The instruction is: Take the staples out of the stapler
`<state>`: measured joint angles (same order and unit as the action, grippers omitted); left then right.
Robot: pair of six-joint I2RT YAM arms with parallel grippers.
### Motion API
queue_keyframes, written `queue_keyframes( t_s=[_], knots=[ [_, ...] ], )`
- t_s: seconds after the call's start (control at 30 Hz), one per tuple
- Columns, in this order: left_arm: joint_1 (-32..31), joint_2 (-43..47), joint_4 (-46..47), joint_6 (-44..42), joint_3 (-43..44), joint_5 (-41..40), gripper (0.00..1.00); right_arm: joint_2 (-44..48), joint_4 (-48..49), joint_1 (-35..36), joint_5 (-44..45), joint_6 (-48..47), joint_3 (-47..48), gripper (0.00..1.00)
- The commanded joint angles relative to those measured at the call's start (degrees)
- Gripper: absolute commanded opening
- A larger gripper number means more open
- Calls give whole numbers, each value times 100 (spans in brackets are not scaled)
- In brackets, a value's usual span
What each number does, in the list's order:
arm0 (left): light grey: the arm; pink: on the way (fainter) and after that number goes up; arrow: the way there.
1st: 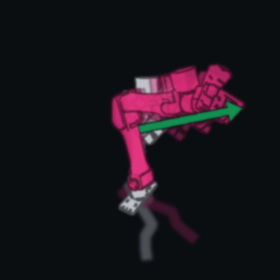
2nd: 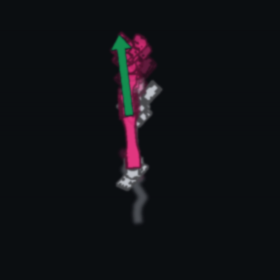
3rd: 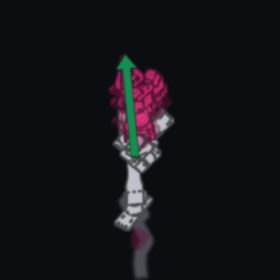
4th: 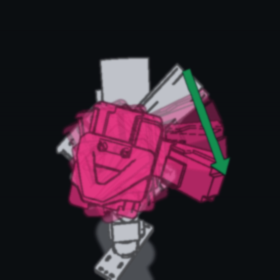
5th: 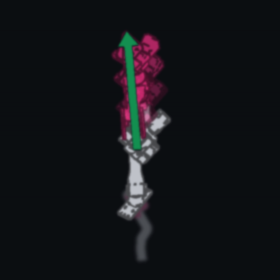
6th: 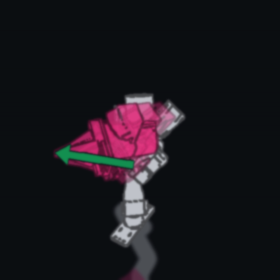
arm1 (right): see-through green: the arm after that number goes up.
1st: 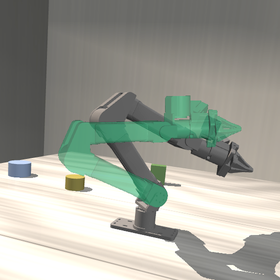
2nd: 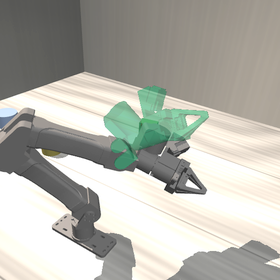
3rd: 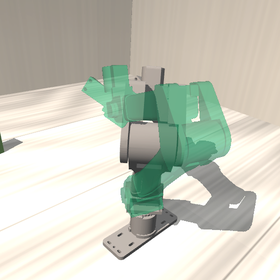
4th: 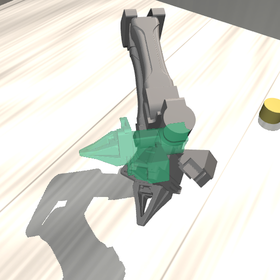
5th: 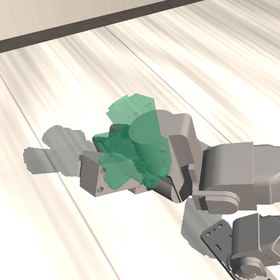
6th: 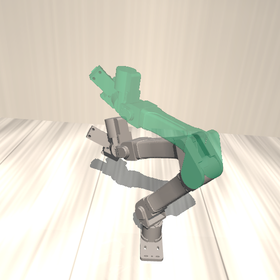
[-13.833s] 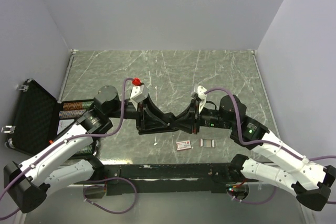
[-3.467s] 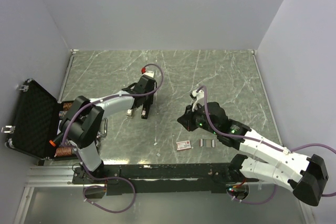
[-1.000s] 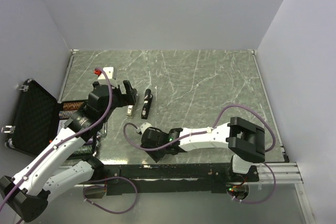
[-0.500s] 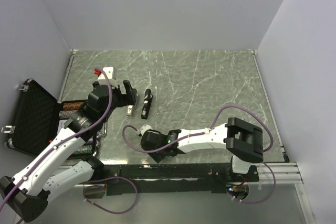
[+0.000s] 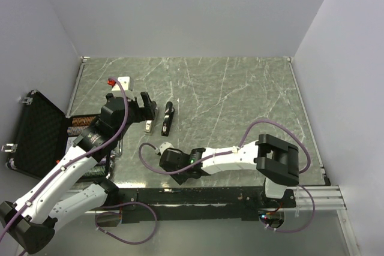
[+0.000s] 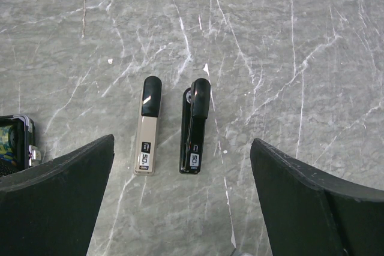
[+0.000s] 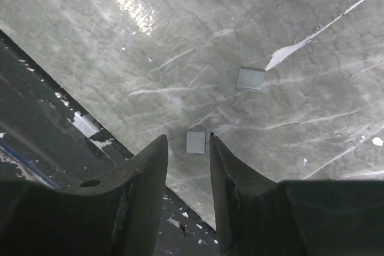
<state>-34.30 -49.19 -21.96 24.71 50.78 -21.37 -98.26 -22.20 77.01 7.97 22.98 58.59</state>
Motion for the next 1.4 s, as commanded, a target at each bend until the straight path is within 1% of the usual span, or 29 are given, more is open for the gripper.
queue_keyframes(
  t_s=[0.0, 0.23, 0.37, 0.57, 0.9, 1.13, 1.37],
  knots=[
    [20, 102, 104, -36, -7, -87, 99, -132, -101, 42, 135, 48, 206, 41],
    [20, 76, 112, -54, 2, -87, 99, -167, -136, 42, 170, 57, 214, 41],
    [20, 67, 104, -54, 10, -105, 99, -185, -162, 42, 161, 57, 214, 36],
    [20, 59, 104, -54, 10, -87, 99, -185, -153, 42, 170, 101, 153, 35],
    [20, 67, 112, -45, -7, -61, 99, -27, -215, 42, 346, 215, 91, 20],
    [20, 85, 112, -45, -7, -61, 99, 447, -408, 33, 512, 286, 48, 18],
    [20, 146, 104, -28, -16, -17, 99, 1238, -952, -116, 1013, 522, -145, 19]
  ],
)
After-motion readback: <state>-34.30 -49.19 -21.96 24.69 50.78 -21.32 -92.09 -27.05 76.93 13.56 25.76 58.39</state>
